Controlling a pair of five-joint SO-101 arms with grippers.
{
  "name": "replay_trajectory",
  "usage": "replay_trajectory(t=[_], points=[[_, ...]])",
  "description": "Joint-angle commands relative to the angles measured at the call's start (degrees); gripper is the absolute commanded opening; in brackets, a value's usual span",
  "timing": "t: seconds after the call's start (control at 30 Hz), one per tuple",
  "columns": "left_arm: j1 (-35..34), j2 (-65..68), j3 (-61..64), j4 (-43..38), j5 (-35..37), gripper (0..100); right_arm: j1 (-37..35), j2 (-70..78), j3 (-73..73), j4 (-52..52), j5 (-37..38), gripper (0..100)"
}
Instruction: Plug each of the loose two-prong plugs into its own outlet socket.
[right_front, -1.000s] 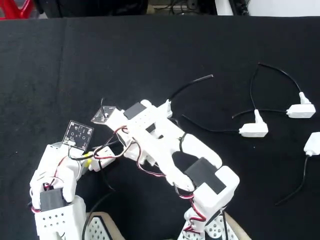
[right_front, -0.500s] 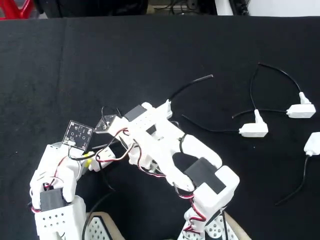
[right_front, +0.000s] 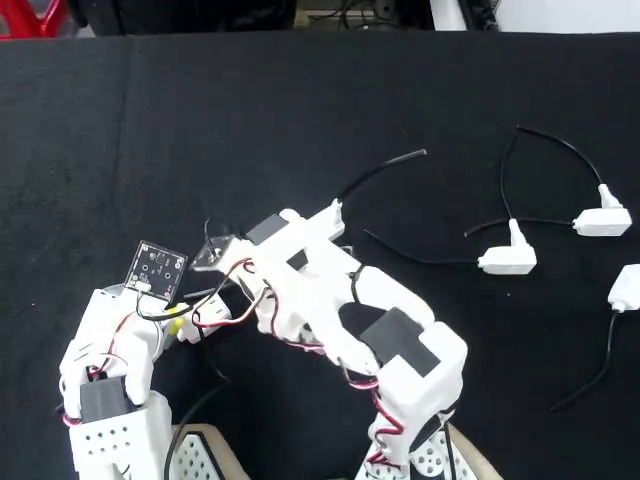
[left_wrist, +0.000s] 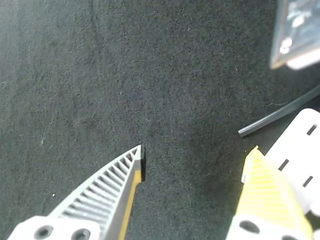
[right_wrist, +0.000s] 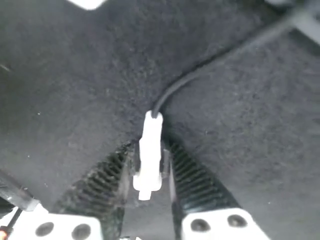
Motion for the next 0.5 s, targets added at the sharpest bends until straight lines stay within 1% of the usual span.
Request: replay_trajectory(t=[0.0, 0.13, 0.2, 0.3, 0.47], points=[[0.2, -0.3, 1.1, 0.7, -0.4, 32, 2.5, -0.3, -4.4, 0.3, -4.3, 3.8], [0.2, -0.3, 1.1, 0.7, -0.4, 32, 1.5, -0.3, -4.2, 2.8, -5.3, 2.5], [0.2, -0.3, 1.1, 0.7, -0.4, 32, 1.5, -1.5, -4.4, 2.4, -8.7, 1.1], [0.2, -0.3, 1.1, 0.7, -0.4, 32, 2.6, -6.6, -4.1, 1.8, -11.7, 1.2], [0.2, -0.3, 1.1, 0.7, -0.4, 32, 4.3, -18.5, -0.9, 1.6, -12.8, 1.2]])
